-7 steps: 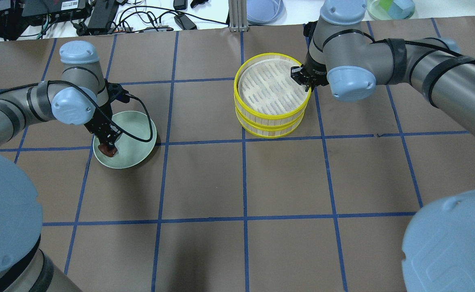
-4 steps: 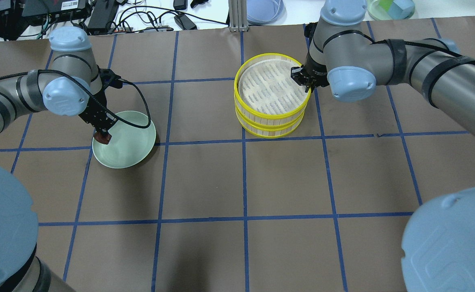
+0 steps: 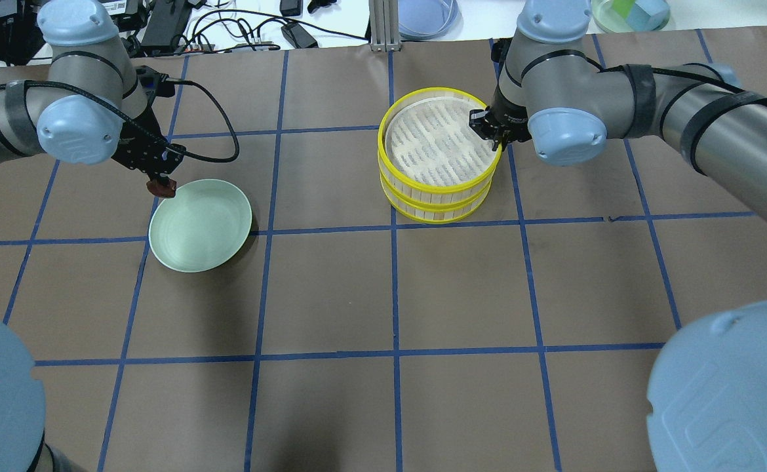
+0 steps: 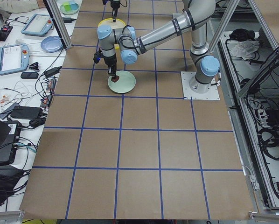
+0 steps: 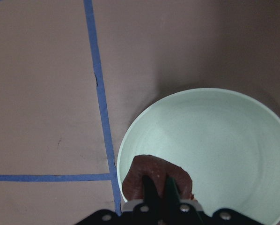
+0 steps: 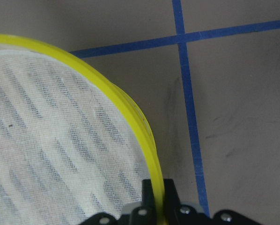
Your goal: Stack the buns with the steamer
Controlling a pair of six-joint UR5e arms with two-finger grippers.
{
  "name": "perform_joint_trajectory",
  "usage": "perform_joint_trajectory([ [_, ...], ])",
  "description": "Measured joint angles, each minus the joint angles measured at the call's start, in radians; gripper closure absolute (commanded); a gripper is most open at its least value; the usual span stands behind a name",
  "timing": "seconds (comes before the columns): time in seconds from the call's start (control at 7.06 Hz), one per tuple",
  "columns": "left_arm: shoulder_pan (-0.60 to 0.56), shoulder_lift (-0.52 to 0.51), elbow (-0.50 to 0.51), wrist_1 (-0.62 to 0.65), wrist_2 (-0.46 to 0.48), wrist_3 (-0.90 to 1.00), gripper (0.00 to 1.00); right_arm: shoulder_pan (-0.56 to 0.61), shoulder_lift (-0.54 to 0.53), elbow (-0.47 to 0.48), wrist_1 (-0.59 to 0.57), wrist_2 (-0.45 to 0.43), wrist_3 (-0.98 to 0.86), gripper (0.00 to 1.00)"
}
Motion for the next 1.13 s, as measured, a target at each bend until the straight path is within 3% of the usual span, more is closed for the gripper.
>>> perform_joint_trajectory([
  [0.14, 0.0, 0.008, 0.013, 0.001, -0.022, -0.075, 1.0, 0.0, 0.0, 0.0, 0.0, -0.002, -0.001, 0.08],
  [0.28, 0.001, 0.009, 0.031, 0.001, -0.041, -0.153, 1.0, 0.0, 0.0, 0.0, 0.0, -0.004, -0.001, 0.0],
  [0.71, -0.038, 0.04, 0.068, 0.003, -0.121, -0.456, 1.0, 0.0, -0.019, -0.003, 0.015, -0.005, -0.006, 0.0],
  [1.13, -0.188, 0.05, 0.086, 0.137, -0.243, -0.86, 1.0, -0.019, -0.176, -0.03, 0.225, -0.004, -0.052, 0.0],
])
